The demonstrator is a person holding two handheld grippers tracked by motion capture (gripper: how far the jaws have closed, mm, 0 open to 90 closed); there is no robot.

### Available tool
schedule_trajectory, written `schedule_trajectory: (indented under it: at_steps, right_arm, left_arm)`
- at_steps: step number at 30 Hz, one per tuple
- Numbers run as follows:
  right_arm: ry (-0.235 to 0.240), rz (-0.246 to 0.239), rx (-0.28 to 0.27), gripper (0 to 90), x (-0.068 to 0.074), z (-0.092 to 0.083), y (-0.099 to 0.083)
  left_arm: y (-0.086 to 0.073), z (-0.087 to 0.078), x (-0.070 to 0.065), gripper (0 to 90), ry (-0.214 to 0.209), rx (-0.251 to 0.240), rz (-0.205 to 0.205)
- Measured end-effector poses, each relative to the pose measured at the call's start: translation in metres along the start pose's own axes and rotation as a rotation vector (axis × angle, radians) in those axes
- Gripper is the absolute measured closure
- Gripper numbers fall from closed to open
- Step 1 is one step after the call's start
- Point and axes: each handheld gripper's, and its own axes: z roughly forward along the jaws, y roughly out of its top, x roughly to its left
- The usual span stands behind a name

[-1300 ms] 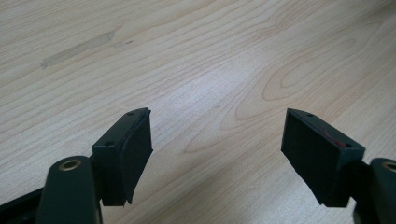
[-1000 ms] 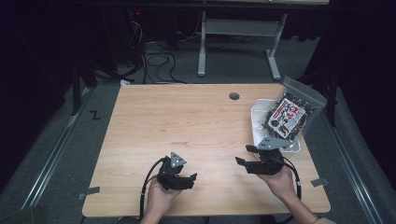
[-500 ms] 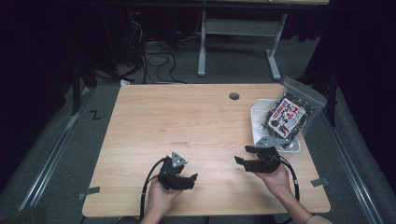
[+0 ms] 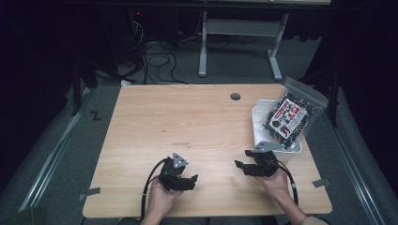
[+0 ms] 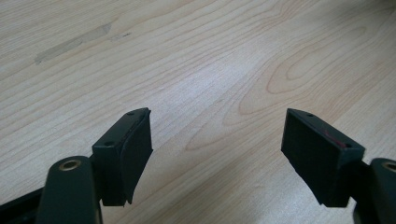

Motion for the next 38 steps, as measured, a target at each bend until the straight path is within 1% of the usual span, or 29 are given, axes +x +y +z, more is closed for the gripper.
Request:
schedule_trajectory:
  at_steps: [3, 6, 8, 10, 13, 16, 18, 19, 20, 24, 29, 34, 38]
  right_arm:
    - [0.007, 0.01, 0.006, 38.1, 0.0, 0.001, -0.003]
    - [-0.008, -0.003, 0.027, 38.1, 0.001, 0.003, -0.006]
    - [-0.006, -0.01, 0.029, 38.5, 0.001, 0.002, -0.008]
    - [-0.004, -0.001, 0.02, 38.4, 0.002, 0.002, -0.01]
    - [-0.012, -0.011, 0.035, 38.2, 0.004, 0.003, -0.012]
    - [-0.001, -0.014, 0.036, 37.9, 0.005, 0.004, -0.012]
    - [0.0, -0.026, 0.043, 37.3, 0.006, 0.004, -0.012]
    - [0.001, -0.026, 0.057, 36.7, 0.007, 0.004, -0.012]
    - [0.001, -0.018, 0.059, 35.4, 0.007, 0.006, -0.012]
    - [0.0, -0.02, 0.072, 35.2, 0.006, 0.007, -0.012]
    - [-0.002, -0.031, 0.073, 35.5, 0.009, 0.006, -0.013]
    - [0.006, -0.037, 0.079, 35.2, 0.008, 0.006, -0.013]
    - [0.003, -0.053, 0.074, 39.4, 0.009, 0.004, -0.012]
  left_arm:
    - [0.0, 0.001, 0.0, 25.0, 0.001, 0.007, 0.003]
    - [-0.001, 0.001, 0.001, 25.1, 0.001, 0.008, 0.0]
    - [-0.001, 0.001, 0.001, 25.2, -0.001, 0.009, -0.003]
    - [-0.001, 0.002, 0.001, 25.2, 0.001, 0.015, -0.001]
    - [-0.001, 0.002, 0.001, 25.2, 0.006, 0.02, 0.006]
    - [-0.001, 0.002, 0.001, 25.3, 0.009, 0.023, 0.01]
    - [-0.001, 0.003, 0.001, 25.3, 0.007, 0.025, 0.009]
    - [-0.001, 0.004, 0.001, 25.3, 0.009, 0.029, 0.009]
    - [-0.001, 0.004, 0.001, 25.3, 0.009, 0.031, 0.007]
    - [-0.001, 0.004, 0.001, 25.3, 0.01, 0.03, 0.008]
    - [-0.001, 0.004, 0.001, 25.3, 0.01, 0.033, 0.005]
    - [-0.001, 0.004, 0.002, 25.3, 0.01, 0.032, 0.007]
    - [-0.001, 0.003, 0.002, 25.3, 0.012, 0.03, 0.004]
